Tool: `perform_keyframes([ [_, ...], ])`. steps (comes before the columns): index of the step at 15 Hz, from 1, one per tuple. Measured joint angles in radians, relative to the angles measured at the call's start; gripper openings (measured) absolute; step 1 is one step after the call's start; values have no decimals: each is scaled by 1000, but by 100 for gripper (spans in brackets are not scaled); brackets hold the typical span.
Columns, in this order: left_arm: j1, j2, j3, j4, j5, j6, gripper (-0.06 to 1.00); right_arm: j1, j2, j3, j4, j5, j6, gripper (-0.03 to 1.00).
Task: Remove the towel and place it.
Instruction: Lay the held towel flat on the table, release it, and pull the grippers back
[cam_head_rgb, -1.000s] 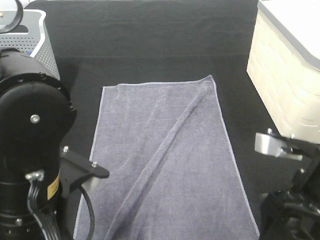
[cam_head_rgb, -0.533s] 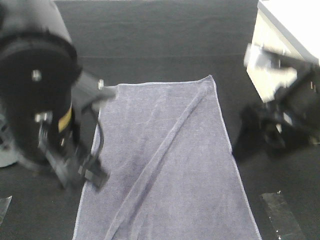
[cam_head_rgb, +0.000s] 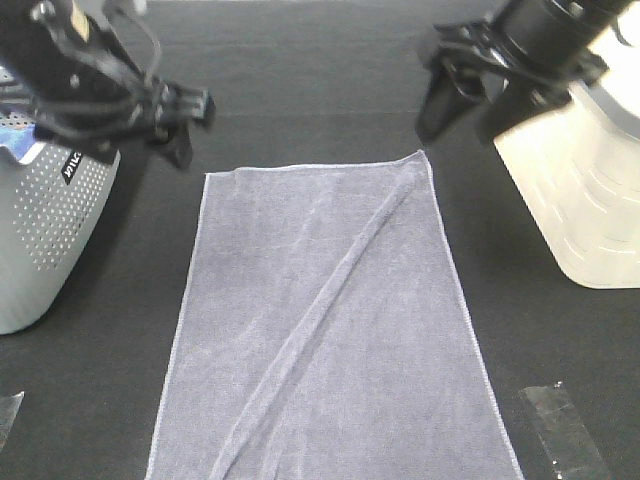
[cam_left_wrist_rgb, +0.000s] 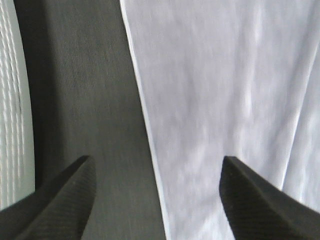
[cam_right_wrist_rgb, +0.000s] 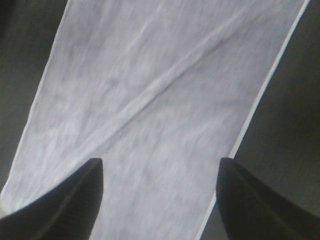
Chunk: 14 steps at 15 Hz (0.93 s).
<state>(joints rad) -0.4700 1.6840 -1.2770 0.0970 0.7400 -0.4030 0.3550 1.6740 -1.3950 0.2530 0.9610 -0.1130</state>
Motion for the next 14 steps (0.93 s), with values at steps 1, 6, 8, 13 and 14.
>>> perform_keyframes([
  [1, 28, 31, -34, -28, -13, 34, 66, 0, 41, -61, -14, 1, 9, 61],
  [6, 91, 265, -268, -56, -18, 101, 66, 0, 258, -300, -106, 0, 68, 61],
  [8, 92, 371, -368, -64, -19, 116, 66, 0, 351, -381, -183, -1, 101, 61],
  [13, 93, 578, -604, -74, -9, 119, 66, 0, 534, -539, -308, -10, 131, 61],
  [14, 95, 611, -645, -79, 1, 117, 66, 0, 559, -559, -309, -11, 131, 61],
])
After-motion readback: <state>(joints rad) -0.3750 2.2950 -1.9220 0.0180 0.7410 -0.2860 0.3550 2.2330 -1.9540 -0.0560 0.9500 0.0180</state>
